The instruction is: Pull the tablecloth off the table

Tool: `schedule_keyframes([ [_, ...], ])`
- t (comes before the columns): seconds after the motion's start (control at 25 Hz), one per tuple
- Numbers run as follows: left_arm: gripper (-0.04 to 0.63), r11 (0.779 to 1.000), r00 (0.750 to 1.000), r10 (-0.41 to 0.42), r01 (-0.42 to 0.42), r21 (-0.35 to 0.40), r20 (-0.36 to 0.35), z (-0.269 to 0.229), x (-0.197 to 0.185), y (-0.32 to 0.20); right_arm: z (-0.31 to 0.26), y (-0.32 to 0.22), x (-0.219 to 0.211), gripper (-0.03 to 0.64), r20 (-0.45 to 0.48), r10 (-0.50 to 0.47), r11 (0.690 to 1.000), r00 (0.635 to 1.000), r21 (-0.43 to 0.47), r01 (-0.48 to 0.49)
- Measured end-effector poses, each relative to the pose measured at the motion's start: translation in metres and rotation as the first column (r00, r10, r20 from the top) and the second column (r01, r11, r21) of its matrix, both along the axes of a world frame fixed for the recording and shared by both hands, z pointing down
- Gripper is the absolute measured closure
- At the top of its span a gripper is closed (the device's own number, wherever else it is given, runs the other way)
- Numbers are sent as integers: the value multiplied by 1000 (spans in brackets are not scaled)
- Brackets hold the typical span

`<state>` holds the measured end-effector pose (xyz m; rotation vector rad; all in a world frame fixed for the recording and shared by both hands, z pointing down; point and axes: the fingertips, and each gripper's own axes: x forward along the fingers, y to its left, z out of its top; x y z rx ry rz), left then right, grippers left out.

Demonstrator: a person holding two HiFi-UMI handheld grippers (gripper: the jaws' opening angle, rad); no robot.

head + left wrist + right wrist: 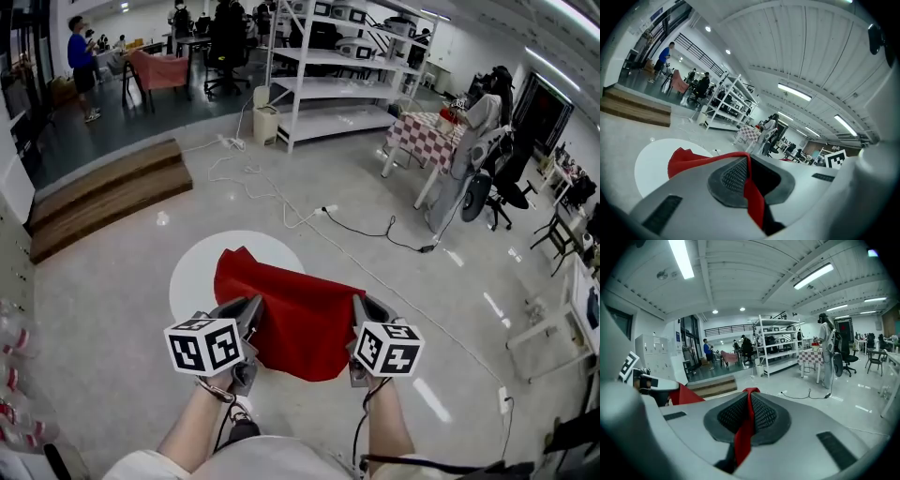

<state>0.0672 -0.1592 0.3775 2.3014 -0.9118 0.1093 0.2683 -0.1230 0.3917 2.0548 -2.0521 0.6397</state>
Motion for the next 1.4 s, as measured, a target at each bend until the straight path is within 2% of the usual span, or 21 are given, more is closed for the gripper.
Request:
schedule_keyframes([
  [0.4,571,996,995,91,-92,3,36,2,71,44,7,63,64,583,49,106,994,993,13,-107],
  [0.96,571,977,976,213,-213,13,51,16,164,115,27,162,141,583,68,217,976,974,14,-218],
  [1.2,571,957,957,286,-287,26,49,18,211,143,29,201,178,583,82,281,959,956,24,-284],
  [1.4,571,947,946,322,-322,-1,46,26,235,157,32,227,198,583,77,323,945,943,21,-326],
])
